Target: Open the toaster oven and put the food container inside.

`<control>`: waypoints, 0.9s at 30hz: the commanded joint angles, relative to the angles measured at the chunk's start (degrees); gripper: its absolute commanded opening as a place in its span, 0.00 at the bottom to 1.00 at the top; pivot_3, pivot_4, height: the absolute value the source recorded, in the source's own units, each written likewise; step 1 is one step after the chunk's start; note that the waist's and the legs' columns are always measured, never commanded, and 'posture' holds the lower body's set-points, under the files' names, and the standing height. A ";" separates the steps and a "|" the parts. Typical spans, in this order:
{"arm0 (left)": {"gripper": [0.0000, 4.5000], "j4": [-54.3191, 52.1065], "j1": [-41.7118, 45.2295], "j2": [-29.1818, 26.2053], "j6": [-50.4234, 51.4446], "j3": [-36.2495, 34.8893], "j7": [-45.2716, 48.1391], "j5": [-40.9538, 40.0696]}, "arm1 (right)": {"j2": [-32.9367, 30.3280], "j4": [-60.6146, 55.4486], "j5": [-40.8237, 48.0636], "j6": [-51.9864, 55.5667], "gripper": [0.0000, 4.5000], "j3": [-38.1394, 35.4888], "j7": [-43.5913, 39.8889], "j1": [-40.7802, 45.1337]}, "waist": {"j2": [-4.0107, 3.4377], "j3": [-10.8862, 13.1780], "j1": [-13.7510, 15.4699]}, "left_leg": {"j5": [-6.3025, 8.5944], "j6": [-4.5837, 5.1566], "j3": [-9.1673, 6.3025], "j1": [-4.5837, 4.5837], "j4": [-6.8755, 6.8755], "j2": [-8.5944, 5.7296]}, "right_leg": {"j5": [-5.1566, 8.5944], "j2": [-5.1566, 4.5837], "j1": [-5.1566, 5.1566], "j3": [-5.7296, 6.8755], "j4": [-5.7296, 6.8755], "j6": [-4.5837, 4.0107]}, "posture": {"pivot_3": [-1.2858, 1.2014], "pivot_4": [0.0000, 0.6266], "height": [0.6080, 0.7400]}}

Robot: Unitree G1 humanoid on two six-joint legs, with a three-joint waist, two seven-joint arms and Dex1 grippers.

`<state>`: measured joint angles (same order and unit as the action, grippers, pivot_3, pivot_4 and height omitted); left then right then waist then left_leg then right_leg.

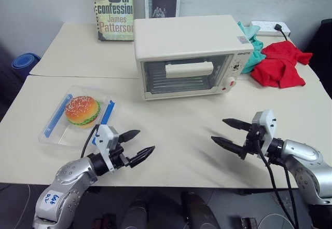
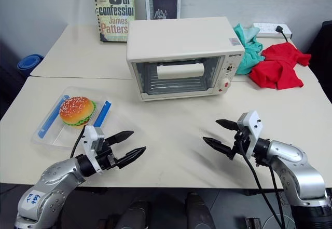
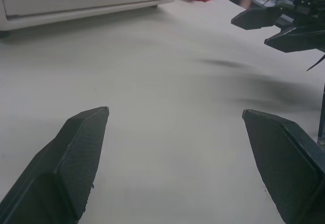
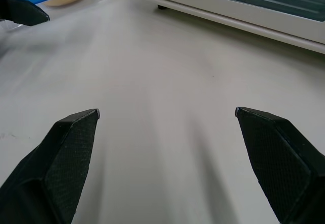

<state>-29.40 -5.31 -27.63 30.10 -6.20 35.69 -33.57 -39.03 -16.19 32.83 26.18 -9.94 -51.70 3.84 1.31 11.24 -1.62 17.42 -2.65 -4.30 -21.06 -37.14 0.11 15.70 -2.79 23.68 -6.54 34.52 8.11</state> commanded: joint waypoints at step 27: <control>1.00 -2.07 18.74 -11.54 16.66 -11.50 3.52 -27.61 | 4.92 8.46 5.05 9.28 1.00 -0.35 8.92 23.87 | 0.00 0.01 -0.19 | 0.00 -0.01 -0.01 -0.01 -0.03 0.06 | 0.03 0.08 0.14 0.00 0.25 -0.06 | 0.52 0.24 1.00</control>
<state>-30.77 12.14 -37.52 46.05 -15.98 37.25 -58.66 -34.47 -9.44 37.40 35.28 -9.65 -43.05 25.73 1.32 11.25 -1.81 17.41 -2.66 -4.31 -21.05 -37.16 0.17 15.75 -2.70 23.82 -6.53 34.77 8.02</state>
